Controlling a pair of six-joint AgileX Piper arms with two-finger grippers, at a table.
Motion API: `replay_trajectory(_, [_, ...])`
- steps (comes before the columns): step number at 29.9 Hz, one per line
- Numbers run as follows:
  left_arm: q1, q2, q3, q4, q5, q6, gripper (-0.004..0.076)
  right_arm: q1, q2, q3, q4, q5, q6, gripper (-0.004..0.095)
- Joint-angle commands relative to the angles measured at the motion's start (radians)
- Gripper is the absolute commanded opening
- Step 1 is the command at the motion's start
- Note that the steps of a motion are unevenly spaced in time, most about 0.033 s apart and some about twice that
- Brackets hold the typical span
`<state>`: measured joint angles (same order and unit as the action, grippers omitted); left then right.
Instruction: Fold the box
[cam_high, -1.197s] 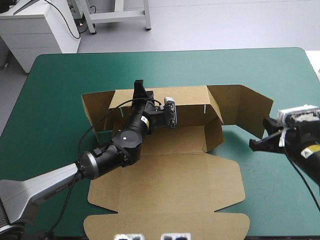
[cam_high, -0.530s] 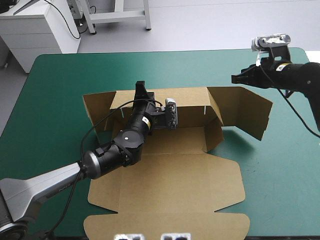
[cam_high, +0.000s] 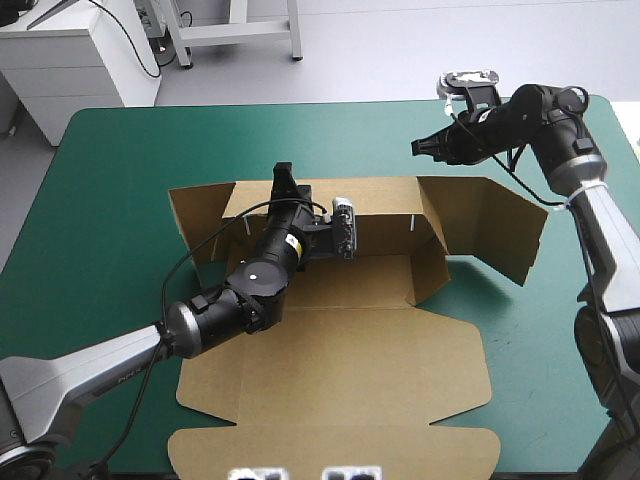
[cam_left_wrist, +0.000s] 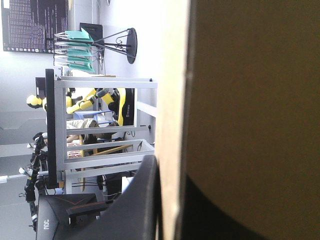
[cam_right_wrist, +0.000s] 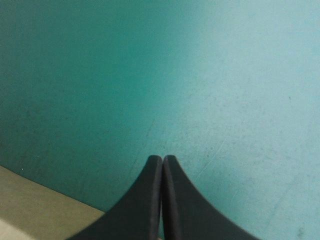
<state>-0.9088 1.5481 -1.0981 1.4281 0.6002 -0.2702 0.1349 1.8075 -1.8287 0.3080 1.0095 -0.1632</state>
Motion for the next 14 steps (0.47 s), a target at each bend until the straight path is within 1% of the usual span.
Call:
replay_trajectory(1, [-0.005,-0.04,-0.027,0.039,0.009,-0.018,-0.0009,-0.001,-0.019,-0.058,-0.019,-0.014,0.041,-0.0016])
replay_trajectory(5, [-0.005,-0.04,-0.027,0.039,0.009,-0.018,-0.0008,-0.001,-0.002,-0.057,-0.077,0.045,0.066,-0.0016])
replay_trajectory(8, [-0.003,-0.036,-0.027,0.039,0.009,-0.018,-0.0008,-0.001,0.001,-0.057,-0.091,0.107,0.066,-0.0016])
replay_trajectory(14, [-0.002,-0.012,-0.027,0.039,0.022,-0.018,-0.0009,-0.001,-0.001,-0.057,-0.074,0.239,0.045,-0.0016])
